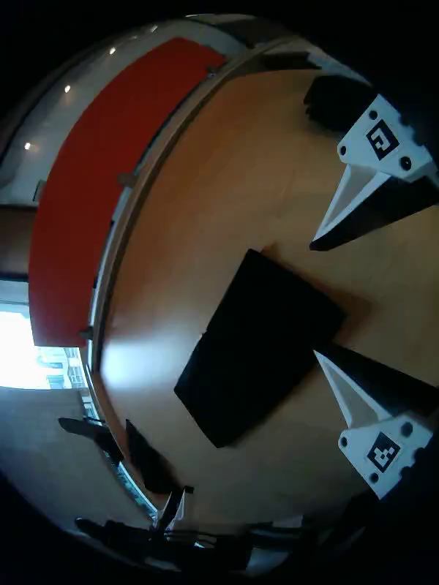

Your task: Fold towel

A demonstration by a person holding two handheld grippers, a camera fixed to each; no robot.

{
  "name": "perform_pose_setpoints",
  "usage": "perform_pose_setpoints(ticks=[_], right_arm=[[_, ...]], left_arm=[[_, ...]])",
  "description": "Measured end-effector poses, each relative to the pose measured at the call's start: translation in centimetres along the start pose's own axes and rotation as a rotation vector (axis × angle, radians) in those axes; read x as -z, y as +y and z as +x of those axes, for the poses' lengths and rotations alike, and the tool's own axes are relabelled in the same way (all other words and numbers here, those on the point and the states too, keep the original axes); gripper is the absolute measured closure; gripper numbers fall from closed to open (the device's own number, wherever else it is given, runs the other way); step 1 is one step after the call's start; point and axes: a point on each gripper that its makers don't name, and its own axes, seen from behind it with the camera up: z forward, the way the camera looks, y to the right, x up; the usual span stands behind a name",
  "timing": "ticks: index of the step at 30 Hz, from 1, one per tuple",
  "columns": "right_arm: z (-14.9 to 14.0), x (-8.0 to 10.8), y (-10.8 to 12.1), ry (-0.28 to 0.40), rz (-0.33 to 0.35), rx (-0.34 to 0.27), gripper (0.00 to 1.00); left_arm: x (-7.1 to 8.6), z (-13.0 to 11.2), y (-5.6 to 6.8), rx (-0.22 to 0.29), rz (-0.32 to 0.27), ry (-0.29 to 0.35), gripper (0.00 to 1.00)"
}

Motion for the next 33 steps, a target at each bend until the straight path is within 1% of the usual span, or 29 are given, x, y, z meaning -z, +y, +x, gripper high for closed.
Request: perform_pose_setpoints(ticks=[5, 8, 12, 20, 24, 26, 33], right_arm=[[-0.6, -0.4, -0.4, -0.022, 0.024, 0.031, 0.06], [-0.9, -0.6, -0.6, -0.032, 0.041, 0.044, 0.06], [-1.2, -0.9, -0.8, -0.046, 0.056, 0.060, 0.05], [-2.0, -1.2, -1.1, -0.080, 0.085, 0.097, 0.07], [-2.9, -1.6, -1.3, -0.109, 0.106, 0.114, 0.13], [-3.3, -1.8, -1.4, -0.121, 0.117, 0.122, 0.18], [-4.1, -2.4, -1.8, -0.155, 0.160, 0.142, 0.39]], left_arm=[[1.1, -0.7, -1.1, 0.030, 0.029, 0.005, 0.06], [1.6, -1.1, -1.6, 0.043, 0.042, 0.008, 0.06], [2.0, -1.4, -1.9, 0.057, 0.052, 0.010, 0.06], [2.2, -1.8, -1.9, 0.072, 0.061, 0.010, 0.06], [2.4, -2.2, -2.0, 0.077, 0.067, 0.005, 0.06], [2.4, -2.4, -2.1, 0.079, 0.072, 0.003, 0.06], [2.5, -3.0, -2.4, 0.089, 0.081, -0.005, 0.06]])
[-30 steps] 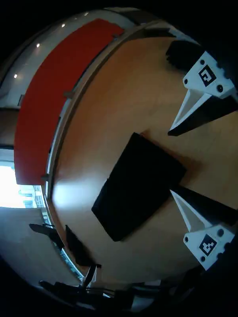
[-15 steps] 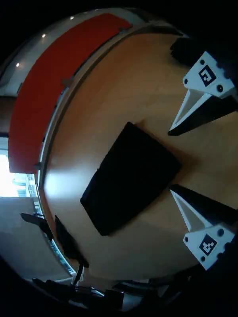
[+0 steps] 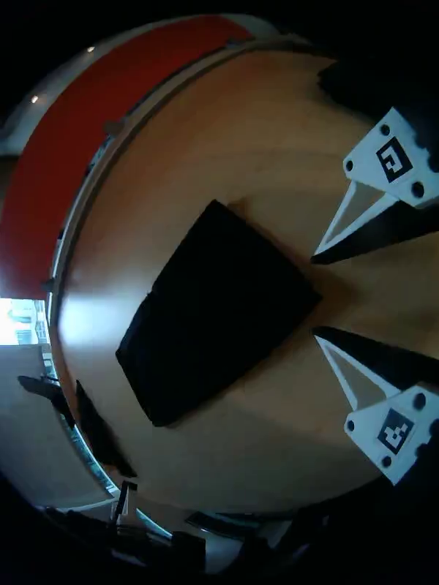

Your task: Fold towel

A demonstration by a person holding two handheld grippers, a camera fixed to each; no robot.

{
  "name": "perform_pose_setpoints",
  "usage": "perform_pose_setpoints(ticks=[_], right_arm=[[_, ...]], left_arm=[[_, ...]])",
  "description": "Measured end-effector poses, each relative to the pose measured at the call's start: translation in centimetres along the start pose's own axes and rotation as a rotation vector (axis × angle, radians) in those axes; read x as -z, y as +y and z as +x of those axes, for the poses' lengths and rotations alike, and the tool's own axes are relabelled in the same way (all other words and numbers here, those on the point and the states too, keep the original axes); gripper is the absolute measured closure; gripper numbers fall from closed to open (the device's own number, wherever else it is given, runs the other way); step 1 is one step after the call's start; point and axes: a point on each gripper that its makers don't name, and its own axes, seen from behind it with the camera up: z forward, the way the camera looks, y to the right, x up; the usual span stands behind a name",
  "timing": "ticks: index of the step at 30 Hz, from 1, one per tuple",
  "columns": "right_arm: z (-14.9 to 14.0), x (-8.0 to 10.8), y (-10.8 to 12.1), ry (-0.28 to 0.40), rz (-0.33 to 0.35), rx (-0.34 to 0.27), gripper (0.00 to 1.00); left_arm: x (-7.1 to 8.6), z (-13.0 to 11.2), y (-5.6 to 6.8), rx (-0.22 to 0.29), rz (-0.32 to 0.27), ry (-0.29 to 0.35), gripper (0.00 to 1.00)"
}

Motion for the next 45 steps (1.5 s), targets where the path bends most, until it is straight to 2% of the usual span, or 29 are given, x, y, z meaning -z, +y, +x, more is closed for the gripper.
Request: perform_pose_setpoints(ticks=[5, 9, 17, 21, 30, 45], right_arm=[[0.1, -0.1, -0.3, -0.003, 0.028, -0.006, 0.58], [0.2, -0.3, -0.3, -0.008, 0.039, -0.011, 0.61], [0.4, -0.3, -0.1, -0.008, 0.041, 0.002, 0.79], [0.6, -0.3, -0.1, -0.008, 0.041, 0.003, 0.92], [1.4, 0.4, 0.3, 0.011, 0.017, 0.000, 0.92], [5.5, 4.2, 1.8, 0.092, -0.066, 0.048, 0.93]], left_arm=[[0.0, -0.2, -0.2, 0.006, 0.004, -0.003, 0.06], [-0.1, -0.2, -0.2, 0.006, 0.004, -0.004, 0.06], [-0.2, -0.3, -0.1, 0.003, 0.001, -0.008, 0.06], [-0.3, -0.4, -0.1, 0.002, 0.000, -0.011, 0.06], [-0.5, -0.2, 0.1, -0.003, -0.004, -0.010, 0.06], [-0.5, 0.4, 0.1, -0.007, -0.016, -0.001, 0.06]])
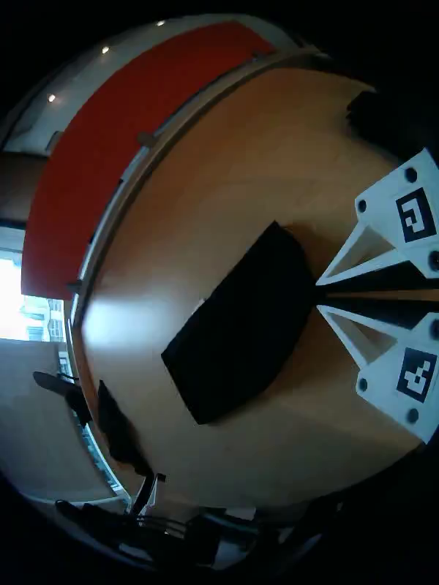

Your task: Fold towel

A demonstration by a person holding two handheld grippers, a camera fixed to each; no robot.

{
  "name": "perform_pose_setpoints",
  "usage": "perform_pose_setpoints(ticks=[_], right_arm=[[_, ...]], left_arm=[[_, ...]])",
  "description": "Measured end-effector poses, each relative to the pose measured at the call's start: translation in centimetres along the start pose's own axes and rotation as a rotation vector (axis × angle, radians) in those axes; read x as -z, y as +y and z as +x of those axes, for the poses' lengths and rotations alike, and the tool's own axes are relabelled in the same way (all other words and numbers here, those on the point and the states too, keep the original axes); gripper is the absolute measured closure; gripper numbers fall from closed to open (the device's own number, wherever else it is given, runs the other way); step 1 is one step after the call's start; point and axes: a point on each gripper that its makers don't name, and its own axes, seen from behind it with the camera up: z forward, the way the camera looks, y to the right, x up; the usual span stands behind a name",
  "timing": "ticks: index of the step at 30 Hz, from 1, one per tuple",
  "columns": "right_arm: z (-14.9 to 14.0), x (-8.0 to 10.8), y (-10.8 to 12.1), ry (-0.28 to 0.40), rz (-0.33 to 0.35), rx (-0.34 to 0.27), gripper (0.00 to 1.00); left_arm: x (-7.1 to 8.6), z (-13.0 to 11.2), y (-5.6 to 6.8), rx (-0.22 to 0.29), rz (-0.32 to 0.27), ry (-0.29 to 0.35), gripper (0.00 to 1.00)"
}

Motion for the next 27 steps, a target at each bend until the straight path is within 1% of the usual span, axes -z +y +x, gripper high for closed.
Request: perform_pose_setpoints(ticks=[11, 17, 23, 27], right_arm=[[2.0, 3.3, 2.4, 0.036, -0.067, 0.032, 0.93], [2.8, 4.9, 3.6, 0.050, -0.094, 0.040, 0.93], [3.5, 6.3, 4.0, 0.065, -0.109, 0.055, 0.93], [3.8, 6.5, 4.1, 0.068, -0.115, 0.070, 0.93]], left_arm=[[-0.1, 0.5, 0.0, -0.004, -0.010, 0.004, 0.06], [-0.2, 0.7, -0.1, -0.005, -0.014, 0.005, 0.06], [-0.4, 0.9, 0.0, -0.007, -0.019, 0.006, 0.06], [-0.5, 1.1, 0.1, -0.009, -0.022, 0.006, 0.06]])
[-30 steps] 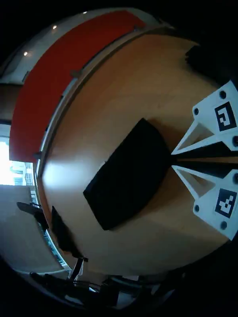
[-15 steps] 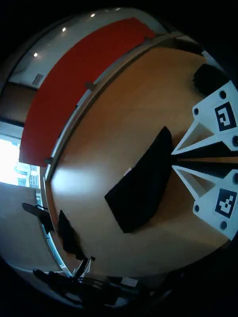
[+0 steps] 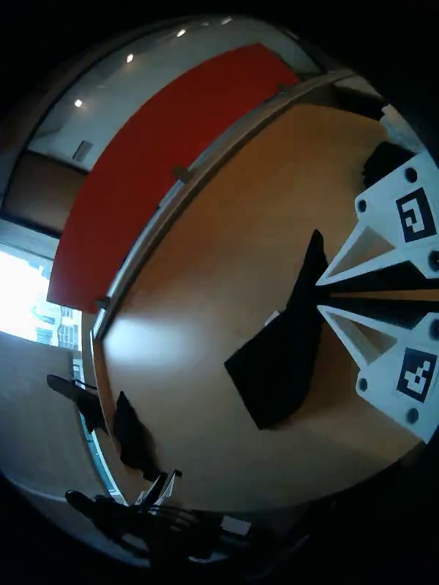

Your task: Fold towel

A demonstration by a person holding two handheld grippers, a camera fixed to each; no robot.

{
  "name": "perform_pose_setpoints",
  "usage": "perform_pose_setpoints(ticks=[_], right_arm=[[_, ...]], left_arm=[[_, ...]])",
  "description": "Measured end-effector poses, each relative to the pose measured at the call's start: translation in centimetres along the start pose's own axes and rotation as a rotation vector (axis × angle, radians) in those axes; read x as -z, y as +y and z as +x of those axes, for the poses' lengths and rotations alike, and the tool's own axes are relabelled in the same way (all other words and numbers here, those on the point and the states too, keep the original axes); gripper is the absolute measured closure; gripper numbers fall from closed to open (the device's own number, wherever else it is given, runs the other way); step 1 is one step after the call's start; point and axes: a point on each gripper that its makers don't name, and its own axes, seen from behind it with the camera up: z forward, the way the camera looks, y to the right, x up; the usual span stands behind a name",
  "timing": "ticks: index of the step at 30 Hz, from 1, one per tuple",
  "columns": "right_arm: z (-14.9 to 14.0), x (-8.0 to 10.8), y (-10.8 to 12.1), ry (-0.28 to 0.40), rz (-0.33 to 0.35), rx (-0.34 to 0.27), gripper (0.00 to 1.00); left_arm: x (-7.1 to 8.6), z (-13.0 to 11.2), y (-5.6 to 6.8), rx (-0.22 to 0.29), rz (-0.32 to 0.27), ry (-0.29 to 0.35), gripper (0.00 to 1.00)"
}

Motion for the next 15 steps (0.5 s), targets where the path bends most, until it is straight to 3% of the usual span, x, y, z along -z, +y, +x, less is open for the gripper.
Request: perform_pose_setpoints(ticks=[15], right_arm=[[2.1, -1.9, -2.7, 0.017, 0.056, 0.052, 0.94]], left_arm=[[0.1, 0.2, 0.3, 0.003, -0.008, 0.006, 0.06]])
